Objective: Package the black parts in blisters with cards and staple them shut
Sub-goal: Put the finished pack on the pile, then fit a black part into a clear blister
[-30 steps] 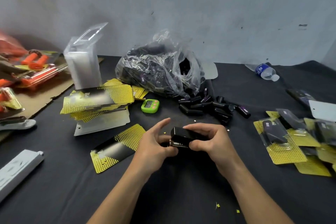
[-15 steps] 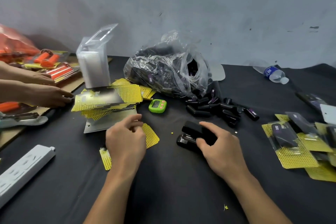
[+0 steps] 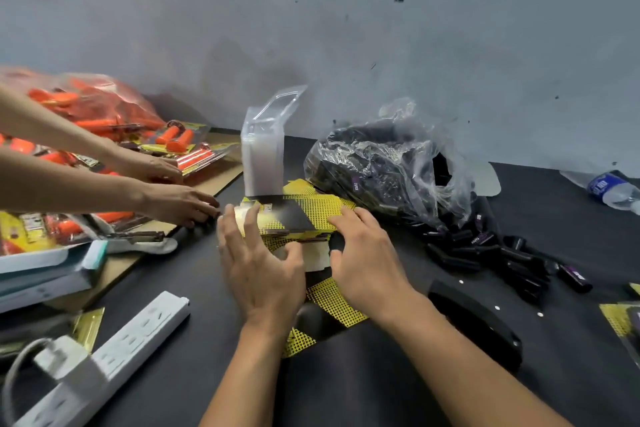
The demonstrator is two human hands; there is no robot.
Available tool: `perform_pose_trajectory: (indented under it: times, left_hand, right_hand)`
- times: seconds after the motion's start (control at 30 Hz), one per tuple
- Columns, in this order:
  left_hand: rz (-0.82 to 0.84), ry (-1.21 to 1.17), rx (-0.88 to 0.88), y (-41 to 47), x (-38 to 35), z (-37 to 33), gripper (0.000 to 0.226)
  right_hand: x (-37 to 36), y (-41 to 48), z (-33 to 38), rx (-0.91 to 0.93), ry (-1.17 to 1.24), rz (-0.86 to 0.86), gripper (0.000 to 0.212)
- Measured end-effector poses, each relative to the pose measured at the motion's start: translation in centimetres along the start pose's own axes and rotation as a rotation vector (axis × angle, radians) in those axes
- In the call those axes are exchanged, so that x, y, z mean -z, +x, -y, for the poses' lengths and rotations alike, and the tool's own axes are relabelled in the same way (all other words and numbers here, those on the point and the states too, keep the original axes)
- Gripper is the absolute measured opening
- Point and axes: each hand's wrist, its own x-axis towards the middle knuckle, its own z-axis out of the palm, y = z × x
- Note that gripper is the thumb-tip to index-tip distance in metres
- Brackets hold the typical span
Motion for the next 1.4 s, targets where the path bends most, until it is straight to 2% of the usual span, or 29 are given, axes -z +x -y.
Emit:
perform_pose_trajectory:
  times: [0.1, 0.2, 0.3, 0.47, 0.53, 0.6, 0.7, 0.77, 0.83, 0.9, 1.0, 1.07, 1.17, 1.27, 1.33, 1.4]
  left_hand:
    - [0.059, -0.06, 0.073, 1.0, -0.1, 1.1, 0.083]
    - [0.048, -0.058, 0.036, 3.2, 0.2, 0.9, 0.081]
    - [0.003, -0.06, 0.003, 6.7, 1.0, -0.2, 0.076]
    - [0.046, -0.046, 0.107, 14.9, 1.8, -3.7, 0.083]
    - [0.151, 0.039, 0.006, 18.1, 1.4, -4.5, 0.079]
    - [0.313, 0.157, -0.133, 20.8, 0.5, -5.0, 0.071]
    - [0.554, 0.337, -0.229, 22.7, -0.5, -5.2, 0.058]
    - [0.608, 0.346, -0.227, 22.9, -0.8, -5.2, 0.051]
    - [0.574, 0.142, -0.137, 22.8, -0.4, -5.4, 0.045]
    - [0.452, -0.174, -0.031, 22.7, 0.3, -5.9, 0.046]
    - [0.311, -0.334, -0.028, 22.7, 1.6, -7.3, 0.059]
    - [0.266, -0.357, 0.015, 22.9, 2.5, -8.1, 0.063]
    - [0.326, -0.317, 0.045, 22.5, 3.6, -9.0, 0.04]
    - [0.427, -0.243, -0.029, 20.1, 4.2, -9.9, 0.009]
    - [0.453, -0.146, -0.094, 17.4, 4.1, -10.4, 0.004]
    - [0.486, -0.096, -0.117, 14.4, 3.9, -10.6, 0.008]
  right_hand:
    - [-0.8, 2.7, 0.6, 0.015, 0.082, -0.006, 0.053]
    - [-0.7, 5.2, 1.6, 0.015, 0.177, -0.153, 0.022]
    - [0.3, 8.8, 3.1, -0.038, 0.231, -0.217, 0.012]
    - [2.6, 16.8, 6.6, -0.233, 0.407, -0.147, 0.04]
    - [3.3, 19.9, 8.0, -0.284, 0.44, -0.113, 0.057]
    - [3.8, 22.4, 9.2, -0.297, 0.364, -0.072, 0.066]
    - [3.4, 24.8, 9.9, -0.31, 0.296, -0.017, 0.038]
    - [3.1, 25.7, 9.7, -0.304, 0.254, -0.047, 0.022]
    - [3.1, 25.9, 9.4, -0.297, 0.291, -0.129, 0.021]
    - [3.8, 25.6, 9.3, -0.259, 0.36, -0.18, 0.023]
    - [5.4, 23.7, 8.6, -0.176, 0.467, -0.141, 0.025]
    - [6.6, 21.8, 8.0, -0.157, 0.568, -0.053, 0.026]
    - [7.9, 18.9, 7.0, -0.156, 0.617, 0.053, 0.024]
    - [8.7, 15.6, 5.3, -0.164, 0.57, 0.012, 0.018]
    - [8.8, 13.0, 3.9, -0.171, 0.525, -0.041, 0.007]
    - [8.6, 10.3, 2.4, -0.204, 0.518, -0.083, 0.009]
